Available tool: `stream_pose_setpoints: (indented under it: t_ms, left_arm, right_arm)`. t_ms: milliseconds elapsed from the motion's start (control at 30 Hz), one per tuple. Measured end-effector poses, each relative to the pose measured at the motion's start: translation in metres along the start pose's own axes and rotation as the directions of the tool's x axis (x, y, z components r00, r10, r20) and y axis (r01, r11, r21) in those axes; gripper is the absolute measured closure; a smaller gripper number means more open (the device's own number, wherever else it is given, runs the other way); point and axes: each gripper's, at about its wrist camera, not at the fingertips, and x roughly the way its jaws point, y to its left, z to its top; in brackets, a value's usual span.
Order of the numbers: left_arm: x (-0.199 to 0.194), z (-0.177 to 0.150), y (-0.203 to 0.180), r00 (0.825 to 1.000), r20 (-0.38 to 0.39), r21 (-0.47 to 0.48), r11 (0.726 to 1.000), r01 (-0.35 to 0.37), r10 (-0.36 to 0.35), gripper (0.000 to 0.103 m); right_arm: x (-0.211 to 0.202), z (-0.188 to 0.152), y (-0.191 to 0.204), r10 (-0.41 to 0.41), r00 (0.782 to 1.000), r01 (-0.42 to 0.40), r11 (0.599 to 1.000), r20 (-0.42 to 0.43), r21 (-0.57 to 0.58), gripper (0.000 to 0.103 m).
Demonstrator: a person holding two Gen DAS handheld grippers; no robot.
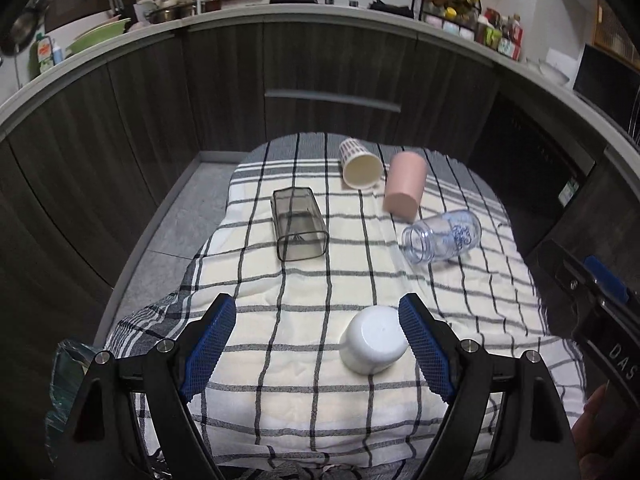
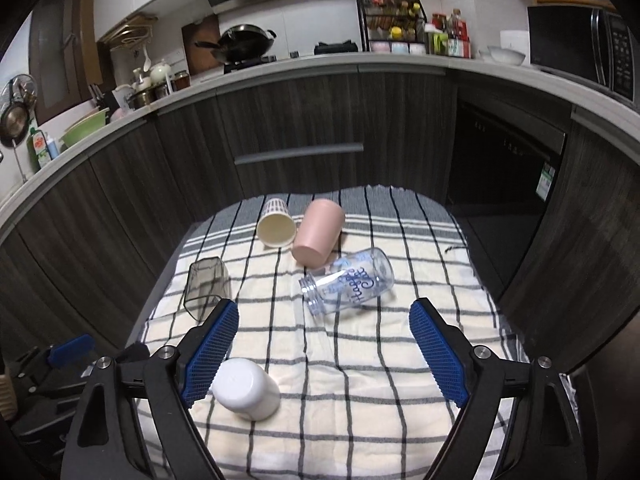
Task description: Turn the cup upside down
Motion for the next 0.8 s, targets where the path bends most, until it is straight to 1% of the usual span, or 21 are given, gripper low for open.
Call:
stream_pose_setpoints:
  t_ms: [67,133,267,467,633,800]
  left_arm:
    - [-0.003,-0.001,0.002,1.0,0.017,-0.006,1.0,-0.002,0.002,0.018]
    - [-0.008,-0.003,0.002,0.999,0.042,-0.008,1.0,-0.01,0.011,0.015]
    - [-0.016,-0.006,0.004,0.996,0.084,-0.015,1.0,-0.021,0.022,0.013]
    - [-0.019,-0.009,0.008,0.994,0.106,-0.035,0.999,-0.035,0.038,0.013]
    - [-0.024,-0.01,0.011,0.99,0.133,-0.049,0.998,-0.047,0.053,0.009]
    - [-0.027,-0.009,0.008,0.987,0.147,-0.036,0.998,-0.054,0.059,0.008]
  right_arm:
    - [-0.004,-0.001,0.002,-0.004,1.0,0.004,1.0,0.014,-0.011,0.015]
    - [-0.007,-0.003,0.005,-0.008,1.0,0.008,1.0,0.02,-0.019,0.015]
    - [-0.01,-0.005,0.006,-0.016,0.999,0.017,1.0,0.031,-0.026,0.014]
    - [-0.012,-0.006,0.005,-0.023,0.999,0.024,0.999,0.039,-0.022,0.013]
    - [-0.013,-0.007,0.004,-0.029,0.999,0.03,0.999,0.041,-0.014,0.013]
    - [-0.015,-0.007,0.003,-0.03,0.998,0.031,0.999,0.049,-0.011,0.013]
